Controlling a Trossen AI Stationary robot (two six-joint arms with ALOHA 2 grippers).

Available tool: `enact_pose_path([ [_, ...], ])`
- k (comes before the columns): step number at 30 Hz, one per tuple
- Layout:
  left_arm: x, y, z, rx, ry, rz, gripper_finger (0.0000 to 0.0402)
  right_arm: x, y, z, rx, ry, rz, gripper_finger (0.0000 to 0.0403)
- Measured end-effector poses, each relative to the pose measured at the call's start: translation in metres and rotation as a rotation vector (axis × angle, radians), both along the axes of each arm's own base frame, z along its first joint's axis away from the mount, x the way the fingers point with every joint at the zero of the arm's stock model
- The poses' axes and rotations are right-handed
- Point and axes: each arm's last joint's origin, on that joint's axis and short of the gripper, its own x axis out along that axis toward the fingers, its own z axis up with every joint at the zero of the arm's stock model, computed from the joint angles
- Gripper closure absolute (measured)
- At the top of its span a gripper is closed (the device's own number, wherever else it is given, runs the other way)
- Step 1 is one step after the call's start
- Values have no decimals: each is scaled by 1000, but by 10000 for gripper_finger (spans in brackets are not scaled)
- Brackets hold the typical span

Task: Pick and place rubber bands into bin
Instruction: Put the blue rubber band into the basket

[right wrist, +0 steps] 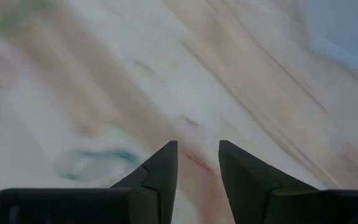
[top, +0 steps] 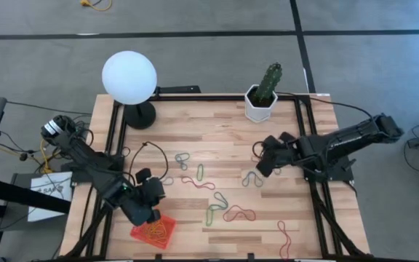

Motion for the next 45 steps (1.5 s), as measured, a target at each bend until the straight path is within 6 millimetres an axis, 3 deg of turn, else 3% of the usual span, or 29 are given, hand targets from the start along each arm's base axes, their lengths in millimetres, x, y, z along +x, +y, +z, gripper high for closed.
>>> enact_pose_path([
  [7,4,7,-3,55,-6,4,368,-21,-28,-16,110,350,-293,290],
  [23,8,13,-3,99,16,-48,368,-8,-90,-77,231,778,-537,290],
  [34,8,12,-3,106,38,-97,368,-16,-119,-99,382,760,-527,290],
  [45,7,12,-4,107,40,-98,368,-32,-127,-107,486,745,-560,290],
])
